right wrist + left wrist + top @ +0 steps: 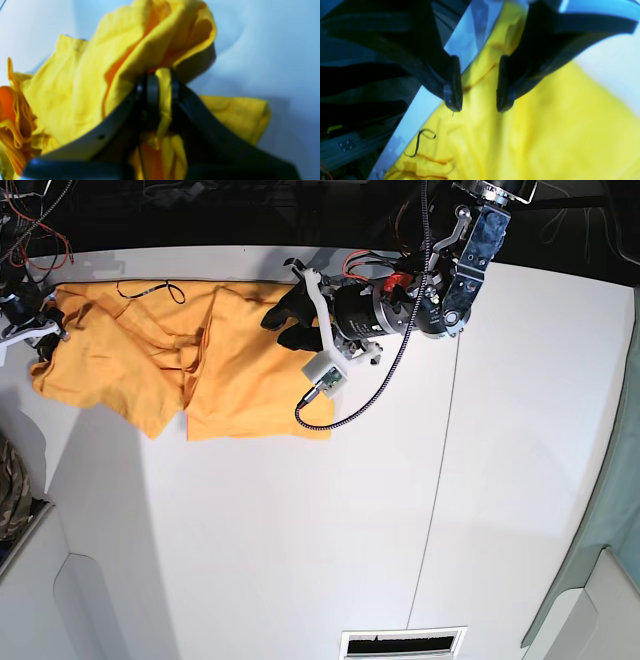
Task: Layout the t-shirt on the table in an organized manner, then fold the t-shirt properly
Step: 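Grasp the shirt end with the right gripper and fold it toward the left gripper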
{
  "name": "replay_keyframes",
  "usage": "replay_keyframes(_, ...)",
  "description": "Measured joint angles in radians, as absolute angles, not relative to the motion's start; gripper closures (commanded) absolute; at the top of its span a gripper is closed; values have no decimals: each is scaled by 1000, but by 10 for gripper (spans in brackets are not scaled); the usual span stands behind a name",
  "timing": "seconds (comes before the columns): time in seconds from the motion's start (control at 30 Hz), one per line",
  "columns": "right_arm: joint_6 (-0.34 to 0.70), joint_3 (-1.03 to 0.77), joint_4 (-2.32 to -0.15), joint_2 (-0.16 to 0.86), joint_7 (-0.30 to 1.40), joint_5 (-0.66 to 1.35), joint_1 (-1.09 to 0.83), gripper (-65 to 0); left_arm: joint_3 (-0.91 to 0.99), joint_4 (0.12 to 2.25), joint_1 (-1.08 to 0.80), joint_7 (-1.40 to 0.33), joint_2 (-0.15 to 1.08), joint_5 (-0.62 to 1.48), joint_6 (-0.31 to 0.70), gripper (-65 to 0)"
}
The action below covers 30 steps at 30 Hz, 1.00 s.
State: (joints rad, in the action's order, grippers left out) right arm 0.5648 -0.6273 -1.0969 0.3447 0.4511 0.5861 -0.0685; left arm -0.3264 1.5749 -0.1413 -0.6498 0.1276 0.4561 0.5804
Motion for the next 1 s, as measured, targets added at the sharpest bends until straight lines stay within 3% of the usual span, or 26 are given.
replay_keyframes(0.23, 562, -682, -1231, 388, 559, 645, -72, 0, -200, 1588, -150, -652, 156, 457, 521, -266)
replay_keyframes(0.4, 563, -673, -1388, 369, 664, 759, -72, 0, -184, 1467, -162, -641, 159, 458, 522, -266)
replay_keyframes(0.63, 564, -568, -1554, 226, 688, 756, -72, 0, -183, 1326, -149, -555, 105, 510, 540, -266)
replay_keyframes(0.9, 562, -272, -1570, 20, 690, 575, -75, 0, -184, 1300, -149, -543, 77, 521, 550, -266)
replay_keyframes(0.93, 562, -236, -1568, 5, 688, 557, -75, -32, -184, 1299, -149, -544, 77, 522, 550, -266)
replay_keyframes(1.0, 562, -164, -1563, -11, 685, 528, -75, -225, -184, 1299, -149, -545, 77, 524, 550, -266)
